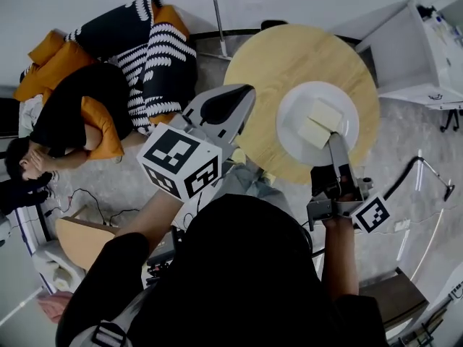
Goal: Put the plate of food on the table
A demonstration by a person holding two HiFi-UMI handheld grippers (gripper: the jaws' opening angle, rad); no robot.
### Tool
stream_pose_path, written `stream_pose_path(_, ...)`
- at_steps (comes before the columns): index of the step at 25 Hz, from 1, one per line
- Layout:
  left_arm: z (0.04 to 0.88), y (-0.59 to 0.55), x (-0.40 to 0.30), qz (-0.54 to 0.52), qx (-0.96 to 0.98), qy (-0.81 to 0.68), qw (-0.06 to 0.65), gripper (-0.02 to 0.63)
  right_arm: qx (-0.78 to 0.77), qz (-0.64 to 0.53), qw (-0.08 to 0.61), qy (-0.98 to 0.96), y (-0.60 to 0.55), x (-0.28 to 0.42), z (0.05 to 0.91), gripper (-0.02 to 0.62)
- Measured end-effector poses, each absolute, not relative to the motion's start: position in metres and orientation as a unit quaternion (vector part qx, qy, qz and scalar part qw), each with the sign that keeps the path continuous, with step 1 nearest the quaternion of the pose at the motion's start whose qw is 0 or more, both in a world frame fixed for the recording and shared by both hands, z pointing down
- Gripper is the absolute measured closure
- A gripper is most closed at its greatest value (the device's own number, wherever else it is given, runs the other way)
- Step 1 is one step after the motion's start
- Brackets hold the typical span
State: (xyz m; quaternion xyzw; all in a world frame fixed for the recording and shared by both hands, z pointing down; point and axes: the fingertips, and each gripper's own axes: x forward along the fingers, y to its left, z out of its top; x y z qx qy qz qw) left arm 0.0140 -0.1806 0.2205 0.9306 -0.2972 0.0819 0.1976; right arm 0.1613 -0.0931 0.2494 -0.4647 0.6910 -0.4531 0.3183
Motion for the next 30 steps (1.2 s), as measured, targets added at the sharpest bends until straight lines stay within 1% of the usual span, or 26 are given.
stream_pose_path(9,0.254,-0.199,0.027,0.105,0.925,-0.290,0.222,0.594,-0.471,-0.472,0.313,0.676,-0.115,0.175,0.277,0.566)
stream_pose_path(24,0.279,-0.180,0.034,0.136,0.919,-0.272,0.251,0.594,-0.475,-0.496,0.320,0.653,-0.106,0.181,0.297,0.566)
stream_pose_path(30,0.285,-0.176,0.031,0.145,0.917,-0.275,0.249,0.594,-0.473,-0.497,0.320,0.653,-0.105,0.184,0.302,0.566)
